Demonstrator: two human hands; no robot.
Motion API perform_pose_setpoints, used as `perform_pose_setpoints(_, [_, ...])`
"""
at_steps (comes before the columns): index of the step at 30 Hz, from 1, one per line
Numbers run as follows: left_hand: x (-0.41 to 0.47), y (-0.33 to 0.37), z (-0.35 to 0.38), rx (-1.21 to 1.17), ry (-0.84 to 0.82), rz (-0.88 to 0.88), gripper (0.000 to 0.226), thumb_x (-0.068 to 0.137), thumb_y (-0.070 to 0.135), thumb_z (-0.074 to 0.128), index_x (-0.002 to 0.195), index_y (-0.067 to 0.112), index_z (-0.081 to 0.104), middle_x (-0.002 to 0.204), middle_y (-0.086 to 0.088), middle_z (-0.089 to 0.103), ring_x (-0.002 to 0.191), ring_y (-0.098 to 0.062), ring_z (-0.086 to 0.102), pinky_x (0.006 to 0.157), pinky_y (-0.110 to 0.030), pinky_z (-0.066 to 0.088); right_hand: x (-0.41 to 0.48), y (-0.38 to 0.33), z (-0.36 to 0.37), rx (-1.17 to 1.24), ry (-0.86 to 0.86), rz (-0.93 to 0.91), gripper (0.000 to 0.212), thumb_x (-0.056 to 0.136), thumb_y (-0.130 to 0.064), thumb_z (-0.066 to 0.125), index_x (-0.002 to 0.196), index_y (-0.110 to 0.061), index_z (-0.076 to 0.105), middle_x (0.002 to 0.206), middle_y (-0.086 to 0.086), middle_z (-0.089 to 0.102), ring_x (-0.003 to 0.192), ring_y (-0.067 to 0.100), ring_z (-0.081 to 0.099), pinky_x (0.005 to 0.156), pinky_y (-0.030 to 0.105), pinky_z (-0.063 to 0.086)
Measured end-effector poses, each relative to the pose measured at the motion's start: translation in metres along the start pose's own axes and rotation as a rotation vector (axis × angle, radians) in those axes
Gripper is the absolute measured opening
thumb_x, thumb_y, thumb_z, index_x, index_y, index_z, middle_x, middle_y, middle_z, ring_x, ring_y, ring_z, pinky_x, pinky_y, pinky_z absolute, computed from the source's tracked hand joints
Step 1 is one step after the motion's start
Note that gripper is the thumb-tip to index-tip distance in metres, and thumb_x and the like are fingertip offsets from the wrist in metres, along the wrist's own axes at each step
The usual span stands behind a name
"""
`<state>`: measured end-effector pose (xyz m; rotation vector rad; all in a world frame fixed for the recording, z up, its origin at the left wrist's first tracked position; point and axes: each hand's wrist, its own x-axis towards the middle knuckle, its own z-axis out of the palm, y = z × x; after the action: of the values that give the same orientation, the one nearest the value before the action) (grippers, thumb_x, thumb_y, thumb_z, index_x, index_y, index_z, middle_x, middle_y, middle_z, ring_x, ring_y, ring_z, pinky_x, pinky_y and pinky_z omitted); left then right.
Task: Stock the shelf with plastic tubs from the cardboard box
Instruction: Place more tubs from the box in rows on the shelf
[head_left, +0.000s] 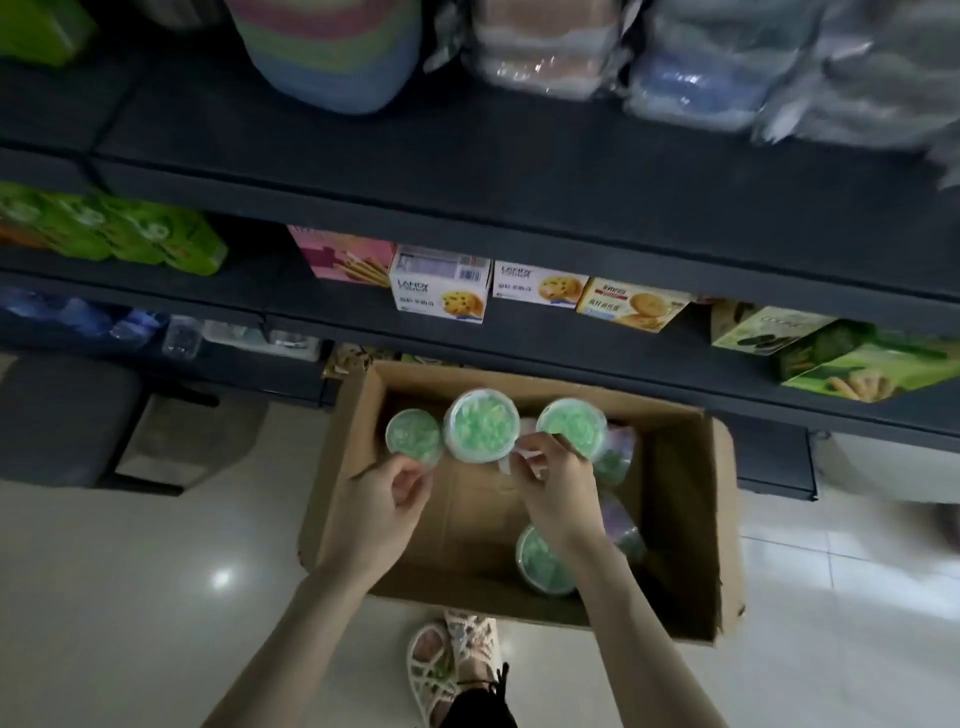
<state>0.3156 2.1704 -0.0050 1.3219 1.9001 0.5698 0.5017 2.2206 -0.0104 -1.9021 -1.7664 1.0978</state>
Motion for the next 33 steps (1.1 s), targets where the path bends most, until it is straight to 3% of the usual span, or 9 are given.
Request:
perform_pose_setpoints(6, [0.054, -0.067, 0.054, -0.085, 0.024, -0.168, 0.012, 0.087, 0.018, 0.064, 0.097, 0.012, 0.063, 0.084, 0.009, 0.062, 0.078, 0.005, 0.056, 0.064, 0.000, 0.040, 0.059, 0.047, 0.078, -0.052, -0.027, 0.115, 0.046, 0.088, -0.029, 0.062, 0.130, -0.016, 0.049, 0.135, 0.004, 0.045, 0.121, 0.026, 0.043, 0.095, 0.038, 0.041])
perform_pose_setpoints(9, [0.082, -0.099, 0.083, -0.124, 0.036, -0.289, 0.026, 0.086, 0.019, 0.064, 0.108, 0.006, 0.058, 0.091, 0.001, 0.063, 0.076, 0.001, 0.055, 0.059, -0.004, 0.041, 0.079, 0.070, 0.108, -0.062, 0.028, 0.161, 0.069, 0.085, -0.032, 0.065, 0.142, -0.014, 0.031, 0.148, 0.005, 0.028, 0.133, 0.028, 0.024, 0.104, 0.040, 0.031])
perform_pose_setpoints(11, [0.100, -0.120, 0.099, -0.157, 0.030, -0.386, 0.039, 0.087, 0.024, 0.064, 0.117, 0.004, 0.051, 0.100, -0.006, 0.064, 0.084, -0.011, 0.059, 0.064, -0.011, 0.043, 0.092, 0.082, 0.127, 0.037, 0.055, 0.217, 0.077, 0.085, -0.031, 0.067, 0.145, -0.012, 0.022, 0.149, 0.007, 0.029, 0.136, 0.027, 0.026, 0.108, 0.041, 0.032])
perform_pose_setpoints(14, [0.127, -0.148, 0.116, -0.207, 0.016, -0.449, 0.059, 0.088, 0.030, 0.061, 0.135, 0.004, 0.036, 0.122, -0.013, 0.057, 0.108, -0.028, 0.057, 0.087, -0.035, 0.048, 0.104, 0.094, 0.149, 0.275, 0.118, 0.321, 0.079, 0.084, -0.033, 0.067, 0.146, -0.015, 0.021, 0.143, 0.006, 0.040, 0.127, 0.019, 0.042, 0.096, 0.033, 0.043])
perform_pose_setpoints(18, [0.153, -0.167, 0.135, -0.267, 0.005, -0.473, 0.072, 0.089, 0.034, 0.059, 0.146, 0.016, 0.019, 0.139, -0.010, 0.044, 0.125, -0.028, 0.045, 0.105, -0.037, 0.036, 0.107, 0.111, 0.164, 0.611, 0.149, 0.426, 0.063, 0.082, -0.033, 0.070, 0.135, -0.030, 0.037, 0.125, -0.004, 0.054, 0.112, 0.018, 0.057, 0.073, 0.036, 0.058])
perform_pose_setpoints(21, [0.167, -0.178, 0.145, -0.253, 0.053, -0.530, 0.086, 0.087, 0.043, 0.058, 0.149, 0.022, 0.003, 0.151, -0.010, 0.028, 0.135, -0.030, 0.032, 0.109, -0.039, 0.028, 0.100, 0.115, 0.166, 0.805, 0.190, 0.438, 0.055, 0.080, -0.025, 0.073, 0.127, -0.031, 0.045, 0.124, 0.002, 0.056, 0.107, 0.022, 0.062, 0.064, 0.041, 0.059])
perform_pose_setpoints(25, [0.177, -0.192, 0.153, -0.332, 0.037, -0.579, 0.084, 0.083, 0.043, 0.064, 0.147, 0.033, 0.009, 0.147, -0.010, 0.031, 0.130, -0.035, 0.038, 0.103, -0.048, 0.036, 0.086, 0.113, 0.166, 0.944, 0.226, 0.457, 0.048, 0.082, -0.013, 0.071, 0.125, -0.024, 0.051, 0.118, 0.005, 0.061, 0.100, 0.019, 0.066, 0.062, 0.040, 0.058])
perform_pose_setpoints(28, [0.182, -0.196, 0.153, -0.520, 0.065, -0.613, 0.078, 0.077, 0.029, 0.075, 0.139, 0.029, 0.029, 0.137, -0.007, 0.039, 0.124, -0.038, 0.042, 0.091, -0.059, 0.045, 0.079, 0.112, 0.163, 0.985, 0.233, 0.477, 0.043, 0.083, -0.013, 0.069, 0.123, -0.023, 0.055, 0.113, 0.005, 0.064, 0.097, 0.016, 0.067, 0.060, 0.034, 0.057])
perform_pose_setpoints(33, [0.163, -0.191, 0.148, -0.394, 0.173, -0.461, 0.062, 0.071, 0.026, 0.079, 0.122, 0.015, 0.045, 0.109, -0.002, 0.053, 0.105, -0.029, 0.056, 0.083, -0.033, 0.045, 0.060, 0.121, 0.159, 0.982, 0.234, 0.516, 0.037, 0.080, -0.018, 0.071, 0.116, -0.021, 0.061, 0.106, 0.008, 0.069, 0.092, 0.023, 0.069, 0.058, 0.032, 0.056])
